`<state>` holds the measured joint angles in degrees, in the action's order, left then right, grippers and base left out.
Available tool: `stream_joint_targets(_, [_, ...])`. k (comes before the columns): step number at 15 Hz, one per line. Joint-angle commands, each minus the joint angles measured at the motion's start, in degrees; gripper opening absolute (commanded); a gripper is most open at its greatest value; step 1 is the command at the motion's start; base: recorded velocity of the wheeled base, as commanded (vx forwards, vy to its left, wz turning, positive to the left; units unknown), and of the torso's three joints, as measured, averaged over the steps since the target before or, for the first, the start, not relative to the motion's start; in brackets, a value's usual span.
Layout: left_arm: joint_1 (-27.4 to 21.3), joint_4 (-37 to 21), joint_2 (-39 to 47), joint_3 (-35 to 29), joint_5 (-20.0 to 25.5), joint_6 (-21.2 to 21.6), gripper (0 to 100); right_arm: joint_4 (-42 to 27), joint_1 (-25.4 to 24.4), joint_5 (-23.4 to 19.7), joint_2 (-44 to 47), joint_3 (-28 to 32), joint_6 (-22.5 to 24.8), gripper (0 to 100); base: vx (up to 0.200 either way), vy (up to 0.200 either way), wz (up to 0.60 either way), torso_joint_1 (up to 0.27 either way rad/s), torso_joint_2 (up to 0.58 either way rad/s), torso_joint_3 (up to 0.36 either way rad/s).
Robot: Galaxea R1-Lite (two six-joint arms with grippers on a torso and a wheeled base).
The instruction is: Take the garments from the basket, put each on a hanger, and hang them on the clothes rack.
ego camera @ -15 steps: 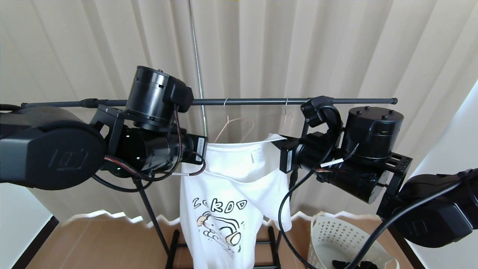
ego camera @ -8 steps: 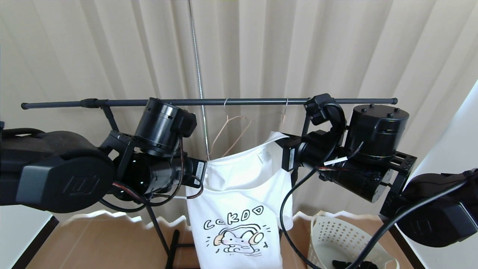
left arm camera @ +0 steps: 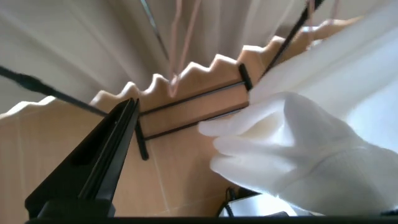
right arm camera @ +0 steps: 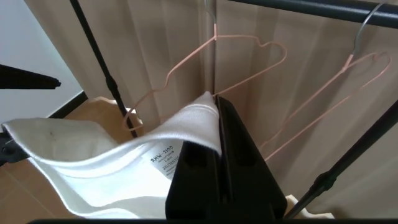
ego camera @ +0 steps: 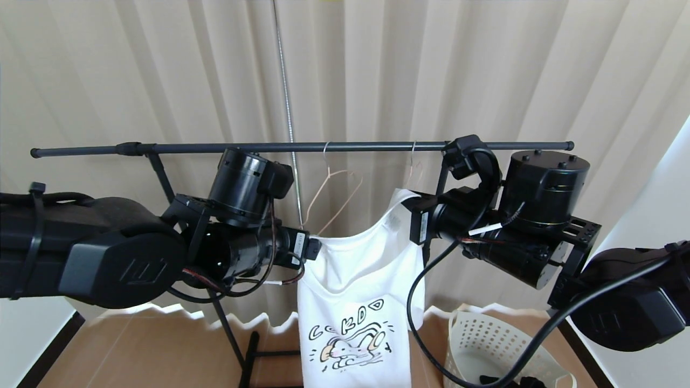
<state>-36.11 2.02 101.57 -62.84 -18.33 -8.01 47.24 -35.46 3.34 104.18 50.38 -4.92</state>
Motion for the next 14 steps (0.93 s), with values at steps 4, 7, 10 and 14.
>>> stream_joint_targets(4, [0.2, 0.2, -2.9, 2.9, 10.1, 1.7, 100, 0.0, 1.4, 0.0, 1.0, 0.8, 0.0, 0, 0.000, 0.000, 0.00, 0.000, 0.00, 0.000])
stream_joint_targets(7, [0.2, 0.2, -6.5, 6.9, 14.0, 3.2, 100, 0.0, 2.2, 0.0, 2.3, 1.5, 0.0, 0, 0.000, 0.000, 0.00, 0.000, 0.00, 0.000])
stream_joint_targets(10, [0.2, 0.4, -9.5, 12.7, 18.3, 3.2, 100, 0.0, 2.2, 0.0, 2.7, 1.6, 0.0, 0, 0.000, 0.000, 0.00, 0.000, 0.00, 0.000])
stream_joint_targets(14, [1.4, 0.6, -5.9, 9.0, 17.4, 3.2, 100, 0.0, 2.2, 0.1, 2.6, 1.2, 0.0, 0, 0.000, 0.000, 0.00, 0.000, 0.00, 0.000])
